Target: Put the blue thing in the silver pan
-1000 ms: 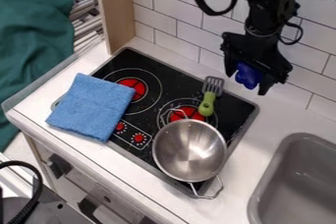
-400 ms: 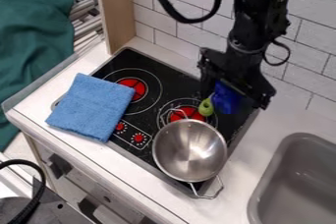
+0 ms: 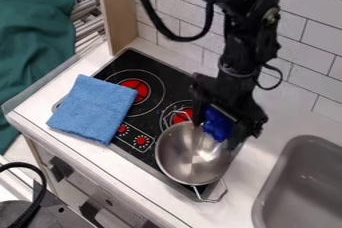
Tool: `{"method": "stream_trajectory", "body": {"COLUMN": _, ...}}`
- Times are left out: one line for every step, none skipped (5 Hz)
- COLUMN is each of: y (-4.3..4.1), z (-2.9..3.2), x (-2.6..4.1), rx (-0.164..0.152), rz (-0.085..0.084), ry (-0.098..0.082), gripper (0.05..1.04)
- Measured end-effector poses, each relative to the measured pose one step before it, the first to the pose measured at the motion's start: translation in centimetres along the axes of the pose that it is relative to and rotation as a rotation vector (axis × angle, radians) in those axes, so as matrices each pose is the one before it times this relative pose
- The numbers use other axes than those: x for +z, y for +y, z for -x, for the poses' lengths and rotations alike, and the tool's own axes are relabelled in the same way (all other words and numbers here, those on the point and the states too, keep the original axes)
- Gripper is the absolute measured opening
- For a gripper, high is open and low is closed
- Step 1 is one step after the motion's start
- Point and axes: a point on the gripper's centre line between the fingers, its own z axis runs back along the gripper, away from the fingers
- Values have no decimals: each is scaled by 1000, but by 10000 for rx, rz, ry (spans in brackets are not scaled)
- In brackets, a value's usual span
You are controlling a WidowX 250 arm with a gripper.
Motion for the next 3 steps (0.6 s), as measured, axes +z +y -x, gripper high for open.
{"method": "stream_trajectory", "body": {"y": 744, "z": 1127, "x": -709, "rx": 186, "rz": 203, "ry": 331, "gripper": 855}}
{"method": "stream_trajectory", "body": {"y": 285, "z": 349, "x": -482, "rx": 61, "rz": 272, "ry": -22, "gripper": 922}}
{"method": "stream_trajectory", "body": {"y": 98, "z": 201, "x": -379, "rx": 115, "rz": 11, "ry": 200, "gripper": 1017}}
